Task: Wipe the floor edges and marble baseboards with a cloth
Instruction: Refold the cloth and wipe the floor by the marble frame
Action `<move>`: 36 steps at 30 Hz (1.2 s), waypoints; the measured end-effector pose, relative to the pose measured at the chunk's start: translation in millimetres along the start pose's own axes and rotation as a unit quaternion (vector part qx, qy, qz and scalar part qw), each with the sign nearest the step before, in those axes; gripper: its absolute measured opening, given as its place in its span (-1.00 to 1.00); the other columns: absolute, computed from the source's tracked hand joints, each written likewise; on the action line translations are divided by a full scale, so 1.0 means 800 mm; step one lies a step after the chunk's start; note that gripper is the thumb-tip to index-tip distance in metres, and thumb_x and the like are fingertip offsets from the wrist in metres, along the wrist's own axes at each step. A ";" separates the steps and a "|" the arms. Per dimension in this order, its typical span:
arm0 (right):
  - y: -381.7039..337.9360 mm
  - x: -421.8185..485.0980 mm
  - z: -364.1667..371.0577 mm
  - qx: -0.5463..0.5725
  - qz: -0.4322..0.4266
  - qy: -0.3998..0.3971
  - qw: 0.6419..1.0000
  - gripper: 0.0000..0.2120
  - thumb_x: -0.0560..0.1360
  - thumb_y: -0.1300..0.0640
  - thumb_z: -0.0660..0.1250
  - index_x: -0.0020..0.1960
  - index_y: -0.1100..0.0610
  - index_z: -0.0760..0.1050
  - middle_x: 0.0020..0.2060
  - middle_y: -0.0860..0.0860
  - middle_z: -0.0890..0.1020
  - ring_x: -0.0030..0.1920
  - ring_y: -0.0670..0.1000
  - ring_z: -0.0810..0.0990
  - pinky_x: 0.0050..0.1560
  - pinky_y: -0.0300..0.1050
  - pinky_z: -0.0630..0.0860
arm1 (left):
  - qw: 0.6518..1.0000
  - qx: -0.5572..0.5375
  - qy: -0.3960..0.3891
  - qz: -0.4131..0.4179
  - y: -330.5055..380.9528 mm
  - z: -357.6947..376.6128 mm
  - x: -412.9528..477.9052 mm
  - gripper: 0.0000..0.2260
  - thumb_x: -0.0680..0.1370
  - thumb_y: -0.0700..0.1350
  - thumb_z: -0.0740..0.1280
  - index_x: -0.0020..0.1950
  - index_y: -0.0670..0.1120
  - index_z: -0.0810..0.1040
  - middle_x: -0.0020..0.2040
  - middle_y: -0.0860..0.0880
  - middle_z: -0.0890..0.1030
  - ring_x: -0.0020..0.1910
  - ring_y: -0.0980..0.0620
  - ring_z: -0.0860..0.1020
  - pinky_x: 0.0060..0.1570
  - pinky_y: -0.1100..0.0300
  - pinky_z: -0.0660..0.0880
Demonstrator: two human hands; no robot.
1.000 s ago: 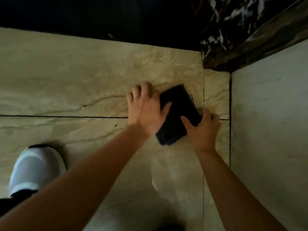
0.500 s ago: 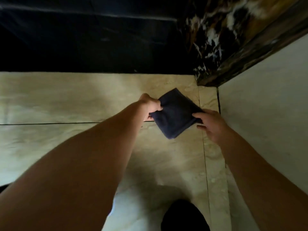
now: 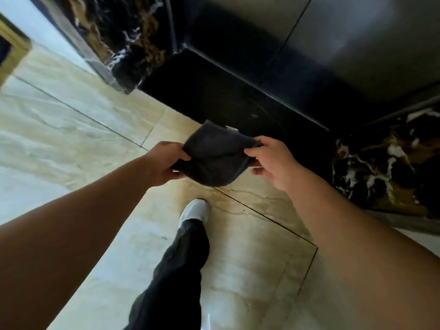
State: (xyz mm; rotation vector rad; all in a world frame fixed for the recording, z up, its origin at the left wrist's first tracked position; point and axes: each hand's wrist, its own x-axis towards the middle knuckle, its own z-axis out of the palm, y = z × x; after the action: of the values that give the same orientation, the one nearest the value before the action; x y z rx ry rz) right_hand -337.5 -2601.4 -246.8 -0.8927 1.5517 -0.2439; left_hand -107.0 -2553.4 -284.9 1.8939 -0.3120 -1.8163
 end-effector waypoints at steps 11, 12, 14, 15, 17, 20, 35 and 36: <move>-0.156 0.092 0.050 -0.071 -0.003 -0.078 0.994 -0.85 0.52 0.25 0.34 -0.02 0.02 0.57 -0.07 0.12 0.65 -0.09 0.11 0.60 -0.18 -0.01 0.49 | 0.957 -0.277 -0.062 -0.064 0.075 -0.071 0.007 -0.74 0.45 -0.36 0.12 -0.06 -0.06 0.48 -0.17 -0.07 0.56 -0.22 -0.01 0.49 -0.26 0.15 0.42; -0.172 0.112 0.047 -0.072 -0.002 -0.077 0.994 -0.85 0.52 0.25 0.34 -0.04 0.02 0.58 -0.08 0.12 0.65 -0.11 0.11 0.60 -0.19 -0.02 0.47 | 0.954 -0.286 -0.063 -0.066 0.095 -0.069 0.019 -0.74 0.47 -0.36 0.11 -0.10 -0.06 0.50 -0.19 -0.07 0.57 -0.24 -0.01 0.49 -0.26 0.16 0.43; -0.199 0.149 0.041 -0.070 -0.008 -0.071 0.995 -0.86 0.52 0.24 0.35 -0.05 0.00 0.57 -0.09 0.09 0.66 -0.12 0.08 0.61 -0.23 -0.07 0.46 | 0.949 -0.302 -0.058 -0.065 0.133 -0.064 0.042 -0.72 0.49 -0.36 0.09 -0.13 -0.07 0.52 -0.25 -0.06 0.58 -0.32 0.00 0.52 -0.29 0.18 0.45; -0.212 0.165 0.040 -0.068 -0.009 -0.068 0.995 -0.86 0.52 0.22 0.35 -0.03 0.00 0.57 -0.08 0.09 0.67 -0.11 0.08 0.63 -0.24 -0.08 0.47 | 0.946 -0.314 -0.055 -0.057 0.149 -0.062 0.052 -0.72 0.50 -0.36 0.08 -0.12 -0.08 0.53 -0.26 -0.06 0.59 -0.37 0.01 0.54 -0.30 0.19 0.46; -0.236 0.197 0.039 -0.062 -0.004 -0.065 0.996 -0.85 0.53 0.20 0.34 0.06 0.02 0.56 -0.01 0.10 0.68 -0.09 0.07 0.64 -0.23 -0.10 0.50 | 0.935 -0.348 -0.045 -0.045 0.177 -0.058 0.076 -0.74 0.48 -0.36 0.09 -0.03 -0.11 0.51 -0.20 -0.07 0.59 -0.42 -0.01 0.56 -0.30 0.19 0.49; -0.261 0.242 0.040 -0.047 0.002 -0.066 0.997 -0.77 0.53 0.18 0.35 0.18 0.09 0.55 -0.01 0.12 0.66 -0.10 0.07 0.63 -0.20 -0.09 0.52 | 0.909 -0.411 -0.042 -0.046 0.197 -0.056 0.112 -0.74 0.40 -0.36 0.16 -0.01 -0.10 0.46 -0.16 -0.07 0.55 -0.44 -0.02 0.55 -0.29 0.17 0.50; -0.246 0.635 0.149 -0.275 -0.221 -0.016 0.935 -0.63 0.47 0.11 0.43 0.25 0.08 0.48 0.11 0.04 0.61 0.03 0.03 0.60 -0.02 -0.11 0.55 | 0.935 -0.248 0.237 0.087 0.158 -0.064 0.492 -0.82 0.43 -0.21 0.41 -0.09 0.00 0.47 -0.12 -0.03 0.61 -0.18 -0.07 0.59 -0.25 0.09 0.54; -0.224 0.655 0.157 -0.332 -0.257 -0.005 0.908 -0.58 0.48 0.10 0.41 0.31 0.10 0.45 0.18 0.08 0.56 0.12 0.07 0.57 0.12 -0.06 0.54 | 0.933 -0.140 0.314 0.105 0.140 -0.064 0.511 -0.73 0.36 -0.11 0.50 -0.02 0.01 0.48 -0.02 -0.02 0.62 -0.11 -0.09 0.61 -0.17 0.06 0.57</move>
State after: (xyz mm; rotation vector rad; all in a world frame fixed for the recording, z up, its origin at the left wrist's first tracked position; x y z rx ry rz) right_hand -117.0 -3023.4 -556.3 -1.8422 1.3721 -0.0741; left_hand -2.6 -2838.3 -585.2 2.0191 -0.0216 -0.9804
